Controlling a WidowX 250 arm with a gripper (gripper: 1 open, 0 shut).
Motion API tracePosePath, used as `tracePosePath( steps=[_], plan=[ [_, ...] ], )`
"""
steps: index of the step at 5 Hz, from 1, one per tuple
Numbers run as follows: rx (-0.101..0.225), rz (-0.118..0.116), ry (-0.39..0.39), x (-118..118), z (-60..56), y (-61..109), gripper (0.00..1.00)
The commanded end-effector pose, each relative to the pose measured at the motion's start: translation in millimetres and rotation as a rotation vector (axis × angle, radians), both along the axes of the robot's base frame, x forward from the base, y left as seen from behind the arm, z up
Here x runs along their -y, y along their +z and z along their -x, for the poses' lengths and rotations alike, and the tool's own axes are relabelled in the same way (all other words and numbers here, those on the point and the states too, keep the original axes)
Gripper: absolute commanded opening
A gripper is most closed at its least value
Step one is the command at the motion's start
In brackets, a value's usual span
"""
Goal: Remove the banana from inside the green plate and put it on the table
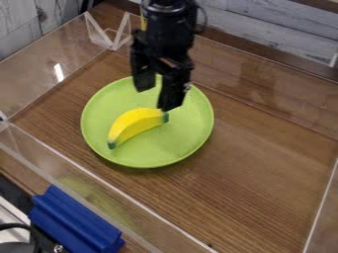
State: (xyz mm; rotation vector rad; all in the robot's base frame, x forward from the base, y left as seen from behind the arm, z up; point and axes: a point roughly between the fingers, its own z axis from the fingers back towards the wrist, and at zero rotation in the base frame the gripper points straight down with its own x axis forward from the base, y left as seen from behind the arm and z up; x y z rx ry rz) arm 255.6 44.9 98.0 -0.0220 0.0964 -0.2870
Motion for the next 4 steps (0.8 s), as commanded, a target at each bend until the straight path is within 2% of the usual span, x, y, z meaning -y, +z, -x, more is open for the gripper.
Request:
tracePosePath(
  steps=[1, 2, 4],
  plan=[
    [0.065, -0.015, -0.025, -11, 4.3, 8.4, 1.00],
    [0.072, -0.015, -0.031, -18, 10.3, 2.0, 1.00],
    [0.071, 0.008, -0.022, -26, 11.5, -16.0, 1.00]
  ],
)
